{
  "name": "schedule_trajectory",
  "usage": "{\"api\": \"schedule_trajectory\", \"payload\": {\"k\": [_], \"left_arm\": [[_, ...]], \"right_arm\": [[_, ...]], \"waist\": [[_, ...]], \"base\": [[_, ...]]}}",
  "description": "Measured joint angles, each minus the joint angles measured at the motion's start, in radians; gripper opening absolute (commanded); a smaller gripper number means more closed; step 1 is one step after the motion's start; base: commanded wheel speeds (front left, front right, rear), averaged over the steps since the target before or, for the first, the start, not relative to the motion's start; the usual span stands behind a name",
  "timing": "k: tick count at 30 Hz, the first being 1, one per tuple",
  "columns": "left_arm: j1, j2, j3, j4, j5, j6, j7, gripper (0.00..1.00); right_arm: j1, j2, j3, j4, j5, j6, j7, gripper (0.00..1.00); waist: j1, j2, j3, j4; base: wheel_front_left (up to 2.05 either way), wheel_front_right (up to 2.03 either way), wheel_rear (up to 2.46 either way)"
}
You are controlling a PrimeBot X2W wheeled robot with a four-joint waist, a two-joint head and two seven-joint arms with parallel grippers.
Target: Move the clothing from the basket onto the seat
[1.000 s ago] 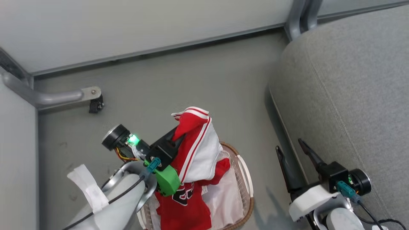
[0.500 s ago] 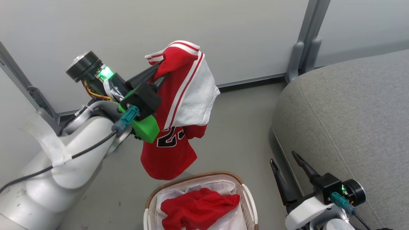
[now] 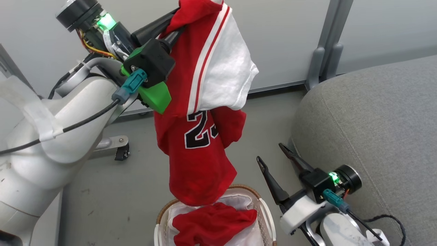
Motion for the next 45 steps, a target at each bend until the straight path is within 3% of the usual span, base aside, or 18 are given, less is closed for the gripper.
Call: {"api": "schedule_trajectory", "payload": {"k": [12,25,26,27,28,30,33,45], "left_arm": [[-0.082,-0.043,-0.047,-0.014,-0.026,0.000,-0.031,0.00],[-0.094,-0.074,-0.064,-0.006,-0.038,0.000,-0.043,0.00],[-0.094,-0.077,-0.064,-0.006,-0.038,0.000,-0.044,0.00],[-0.094,-0.078,-0.064,-0.006,-0.040,0.000,-0.044,0.00],[-0.094,-0.079,-0.064,-0.005,-0.042,0.001,-0.045,0.00],[-0.094,-0.081,-0.063,-0.004,-0.044,0.002,-0.045,0.00],[-0.086,-0.081,-0.054,-0.001,-0.056,0.008,-0.045,0.00],[0.022,-0.052,-0.015,0.051,-0.123,0.041,-0.049,0.00]], "right_arm": [[-0.209,0.000,0.092,0.180,-0.014,0.000,0.000,1.00],[-0.396,-0.001,0.234,0.336,0.070,0.000,-0.001,1.00],[-0.405,0.000,0.239,0.344,0.077,0.000,-0.001,0.95],[-0.413,0.000,0.243,0.350,0.087,0.000,-0.001,0.78],[-0.417,-0.001,0.248,0.354,0.098,0.000,-0.001,0.42],[-0.421,0.000,0.261,0.362,0.113,0.000,-0.001,0.19],[-0.430,0.000,0.264,0.342,0.120,0.000,-0.001,0.00],[-0.387,-0.001,0.176,0.279,0.071,0.000,-0.001,0.00]], "waist": [[0.0000,0.0000,-0.005,0.040],[0.0000,0.0000,0.002,0.065],[0.0000,0.0000,0.003,0.066],[0.0000,0.0000,0.003,0.067],[0.0000,0.0000,0.004,0.068],[0.0000,0.0000,0.005,0.070],[0.0001,0.0000,0.007,0.072],[0.0000,0.0000,0.006,0.059]], "base": [[0.00,0.00,0.00],[0.00,0.00,0.00],[0.00,0.00,0.00],[0.00,0.00,0.00],[0.00,0.00,0.00],[0.00,0.00,0.00],[0.00,0.00,0.00],[0.00,0.00,0.00]]}}
